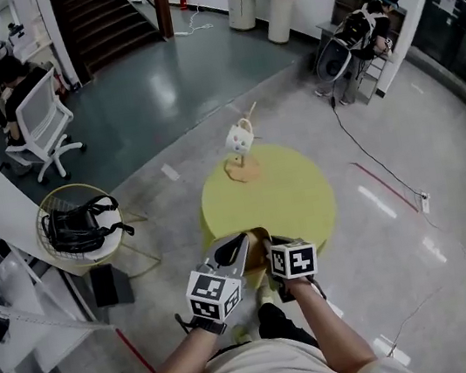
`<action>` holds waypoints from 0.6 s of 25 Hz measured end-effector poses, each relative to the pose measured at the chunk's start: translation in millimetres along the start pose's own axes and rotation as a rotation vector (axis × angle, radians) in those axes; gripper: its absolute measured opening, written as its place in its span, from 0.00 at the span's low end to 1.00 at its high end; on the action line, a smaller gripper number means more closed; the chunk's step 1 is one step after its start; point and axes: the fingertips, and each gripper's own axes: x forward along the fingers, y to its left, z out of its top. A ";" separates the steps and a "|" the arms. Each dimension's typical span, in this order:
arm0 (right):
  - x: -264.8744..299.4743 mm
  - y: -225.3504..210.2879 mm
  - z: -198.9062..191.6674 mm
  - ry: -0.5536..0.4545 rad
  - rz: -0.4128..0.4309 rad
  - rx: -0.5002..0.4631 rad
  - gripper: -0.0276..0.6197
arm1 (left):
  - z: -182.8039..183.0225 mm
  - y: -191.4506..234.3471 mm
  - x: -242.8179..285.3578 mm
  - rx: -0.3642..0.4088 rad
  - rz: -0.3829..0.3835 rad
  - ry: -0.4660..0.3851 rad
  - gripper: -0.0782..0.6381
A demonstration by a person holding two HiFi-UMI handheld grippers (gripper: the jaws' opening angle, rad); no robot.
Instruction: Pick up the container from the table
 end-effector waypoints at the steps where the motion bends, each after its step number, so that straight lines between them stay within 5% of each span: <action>1: -0.4 0.8 0.2 0.000 0.001 -0.006 0.09 | 1.0 -0.4 -0.4 0.000 0.000 -0.003 0.12; 15: 2.0 9.3 9.5 -0.002 0.016 -0.033 0.09 | 9.8 6.3 0.6 0.009 0.012 -0.018 0.12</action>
